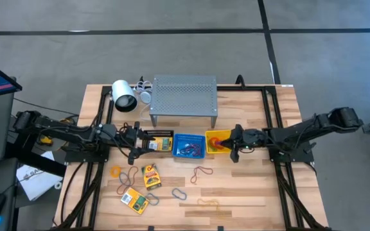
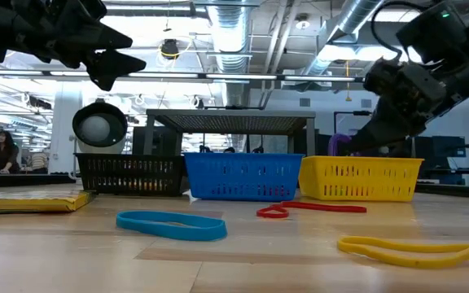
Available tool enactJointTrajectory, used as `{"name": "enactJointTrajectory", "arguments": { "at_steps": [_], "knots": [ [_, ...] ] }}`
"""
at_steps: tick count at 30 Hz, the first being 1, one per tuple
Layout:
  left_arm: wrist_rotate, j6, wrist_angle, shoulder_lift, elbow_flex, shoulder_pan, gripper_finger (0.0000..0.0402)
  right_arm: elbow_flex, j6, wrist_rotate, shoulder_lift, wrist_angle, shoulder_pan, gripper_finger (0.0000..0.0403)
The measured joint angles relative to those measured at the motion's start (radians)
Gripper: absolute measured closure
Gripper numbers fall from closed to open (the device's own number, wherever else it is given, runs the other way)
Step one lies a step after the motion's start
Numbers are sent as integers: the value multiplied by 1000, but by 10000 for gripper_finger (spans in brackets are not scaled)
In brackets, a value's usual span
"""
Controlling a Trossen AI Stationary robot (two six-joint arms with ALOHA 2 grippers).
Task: Pick & Place Office Desk Supplies
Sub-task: Put the purple spiral keychain into the yellow bin
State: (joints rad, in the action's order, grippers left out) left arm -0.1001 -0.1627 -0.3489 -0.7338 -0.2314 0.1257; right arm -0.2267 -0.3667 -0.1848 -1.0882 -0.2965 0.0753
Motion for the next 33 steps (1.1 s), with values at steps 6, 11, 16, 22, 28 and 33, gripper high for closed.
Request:
{"name": "enactJointTrajectory", "arguments": {
  "at_steps": [6, 11, 16, 22, 28, 33],
  "knots": [
    [0, 0, 9, 0, 0, 0, 169, -64, -7, 0, -51, 93, 0, 392],
    [0, 0, 12, 0, 0, 0, 169, -122, -27, 0, -71, 210, 0, 373],
    [0, 0, 17, 0, 0, 0, 169, -150, -22, 1, -78, 246, 0, 366],
    [0, -3, 19, 0, 0, 0, 169, -150, -19, 3, -48, 244, 1, 365],
    [0, -3, 19, 0, 0, 0, 169, -150, -19, 4, -27, 248, 0, 343],
    [0, -3, 19, 0, 0, 0, 169, -150, -28, 7, -27, 262, 0, 296]
  ]
}}
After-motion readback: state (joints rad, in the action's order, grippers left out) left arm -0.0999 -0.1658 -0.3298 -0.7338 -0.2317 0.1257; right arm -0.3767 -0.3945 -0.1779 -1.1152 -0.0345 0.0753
